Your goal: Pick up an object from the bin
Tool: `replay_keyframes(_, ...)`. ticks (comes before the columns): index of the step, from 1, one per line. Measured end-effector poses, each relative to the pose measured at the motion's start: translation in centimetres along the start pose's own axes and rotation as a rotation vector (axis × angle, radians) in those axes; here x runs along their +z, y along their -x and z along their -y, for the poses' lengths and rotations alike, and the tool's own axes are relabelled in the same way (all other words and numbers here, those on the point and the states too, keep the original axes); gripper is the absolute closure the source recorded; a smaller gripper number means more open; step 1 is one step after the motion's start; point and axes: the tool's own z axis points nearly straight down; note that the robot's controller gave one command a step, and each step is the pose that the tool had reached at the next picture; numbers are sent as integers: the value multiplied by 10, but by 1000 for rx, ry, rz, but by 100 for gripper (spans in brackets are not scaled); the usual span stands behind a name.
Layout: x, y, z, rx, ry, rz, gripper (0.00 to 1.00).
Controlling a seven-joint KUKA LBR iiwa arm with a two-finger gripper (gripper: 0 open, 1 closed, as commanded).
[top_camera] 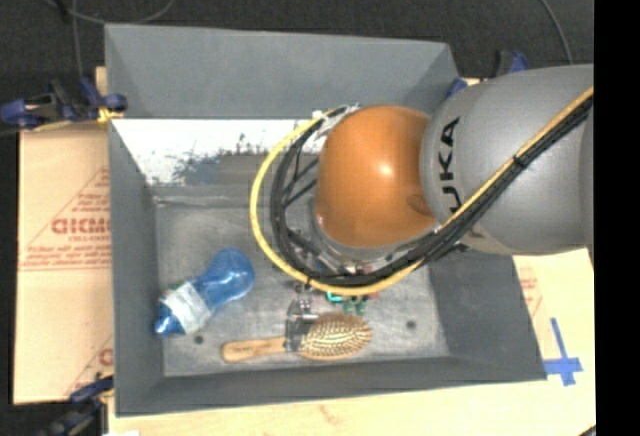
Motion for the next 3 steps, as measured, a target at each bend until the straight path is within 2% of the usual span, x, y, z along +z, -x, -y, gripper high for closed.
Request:
replay_keyframes(1,-4,2,1,4,1,8,0)
replay_keyframes(2,50,1,1,-17,2,14,0)
replay_keyframes(3,78,0,8,-149,-2,2,0)
